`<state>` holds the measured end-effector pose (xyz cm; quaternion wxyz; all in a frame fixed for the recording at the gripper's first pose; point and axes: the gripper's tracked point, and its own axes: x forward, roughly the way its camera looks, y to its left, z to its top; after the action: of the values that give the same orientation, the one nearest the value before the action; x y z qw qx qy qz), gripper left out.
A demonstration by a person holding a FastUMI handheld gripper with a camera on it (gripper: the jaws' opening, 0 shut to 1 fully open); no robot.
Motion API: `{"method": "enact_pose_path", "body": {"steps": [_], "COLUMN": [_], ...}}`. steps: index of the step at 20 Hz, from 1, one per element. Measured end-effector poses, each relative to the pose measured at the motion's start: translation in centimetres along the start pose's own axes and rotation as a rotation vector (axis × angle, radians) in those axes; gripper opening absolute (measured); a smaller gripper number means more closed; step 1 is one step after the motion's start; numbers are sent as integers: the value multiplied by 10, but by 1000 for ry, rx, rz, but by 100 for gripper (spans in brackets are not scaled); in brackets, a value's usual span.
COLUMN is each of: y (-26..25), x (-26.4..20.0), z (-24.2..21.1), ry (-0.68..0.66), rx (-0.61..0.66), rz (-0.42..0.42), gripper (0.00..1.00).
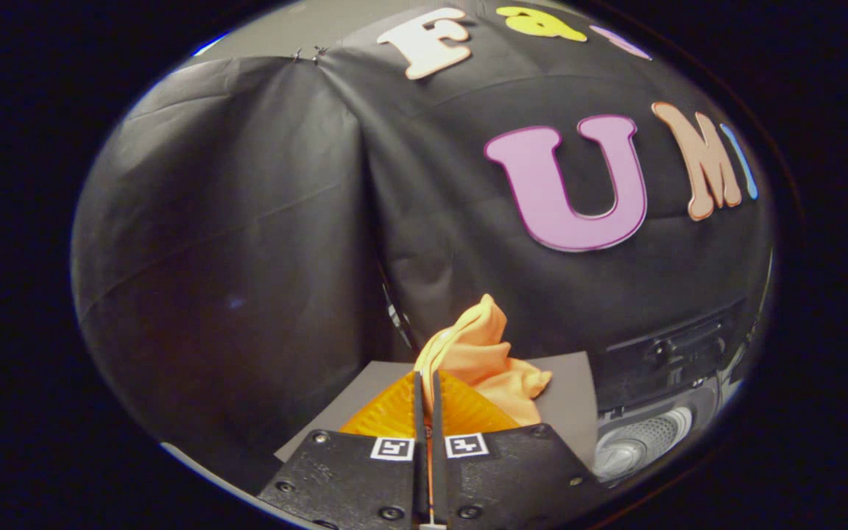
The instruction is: Put the clothes into the washing machine and then close the washing machine lid.
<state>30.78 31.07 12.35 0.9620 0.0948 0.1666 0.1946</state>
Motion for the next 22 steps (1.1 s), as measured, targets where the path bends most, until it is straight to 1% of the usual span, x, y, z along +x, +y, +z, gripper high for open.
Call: {"method": "enact_pose_path", "body": {"steps": [2, 5, 6, 8, 12, 14, 17, 19, 22], "y": [-25, -57, -73, -103, -163, -190, -223, -245, -266], "x": [-13, -45, -52, -63, -82, -87, -88, -88, -76], "z": [16, 34, 41, 42, 47, 40, 21, 4, -21], "ry": [-33, -81, -94, -87, -104, -90, -48, -20, 19], "rx": [1, 12, -12, -58, -87, -123, -160, -159, -116], "rz": [-25, -66, -92, -142, -243, -296, -350, -388, -408], "gripper": [1, 1, 0, 0, 0, 0, 0, 0, 0]}}
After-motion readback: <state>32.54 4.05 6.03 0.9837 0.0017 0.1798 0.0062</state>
